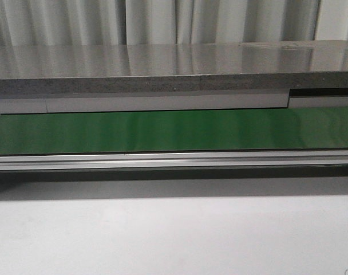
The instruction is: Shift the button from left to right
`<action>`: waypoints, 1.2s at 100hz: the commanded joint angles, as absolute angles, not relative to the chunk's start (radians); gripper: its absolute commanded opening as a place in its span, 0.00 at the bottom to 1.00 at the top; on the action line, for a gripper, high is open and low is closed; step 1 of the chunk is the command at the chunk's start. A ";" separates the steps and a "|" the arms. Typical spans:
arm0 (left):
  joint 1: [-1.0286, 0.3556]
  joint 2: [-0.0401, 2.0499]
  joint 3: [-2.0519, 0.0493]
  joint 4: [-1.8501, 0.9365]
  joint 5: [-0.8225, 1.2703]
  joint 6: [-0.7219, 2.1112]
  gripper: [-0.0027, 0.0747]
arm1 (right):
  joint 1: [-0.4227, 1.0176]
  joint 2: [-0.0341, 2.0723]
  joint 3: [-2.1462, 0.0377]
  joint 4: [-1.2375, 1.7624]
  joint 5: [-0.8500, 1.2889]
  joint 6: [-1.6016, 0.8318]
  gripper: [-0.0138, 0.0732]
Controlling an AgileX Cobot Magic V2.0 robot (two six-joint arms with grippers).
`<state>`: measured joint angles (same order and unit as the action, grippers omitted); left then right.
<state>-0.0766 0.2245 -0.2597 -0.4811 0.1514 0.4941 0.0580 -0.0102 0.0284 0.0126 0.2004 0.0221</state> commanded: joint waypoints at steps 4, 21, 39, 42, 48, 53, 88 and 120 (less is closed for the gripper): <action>-0.084 0.232 -0.286 -0.487 0.082 0.493 0.01 | 0.059 -0.029 0.013 0.014 0.116 0.025 0.08; -0.084 0.232 -0.286 -0.487 0.082 0.493 0.01 | 0.059 -0.029 0.013 0.014 0.116 0.025 0.08; -0.084 0.232 -0.286 -0.487 0.082 0.493 0.01 | 0.059 -0.029 0.013 0.014 0.116 0.025 0.08; -0.084 0.232 -0.286 -0.487 0.082 0.493 0.01 | 0.059 -0.029 0.013 0.014 0.116 0.025 0.08; -0.084 0.232 -0.284 -0.487 0.082 0.493 0.01 | 0.059 -0.029 0.013 0.014 0.116 0.025 0.08; -0.084 0.232 -0.279 -0.482 0.079 0.493 0.01 | 0.059 -0.029 0.013 0.014 0.116 0.025 0.08; -0.084 0.231 -0.198 0.000 0.066 -0.055 0.01 | 0.059 -0.029 0.013 0.014 0.116 0.025 0.08; -0.084 0.216 -0.073 0.234 -0.107 -0.277 0.01 | 0.059 -0.029 0.013 0.014 0.116 0.025 0.08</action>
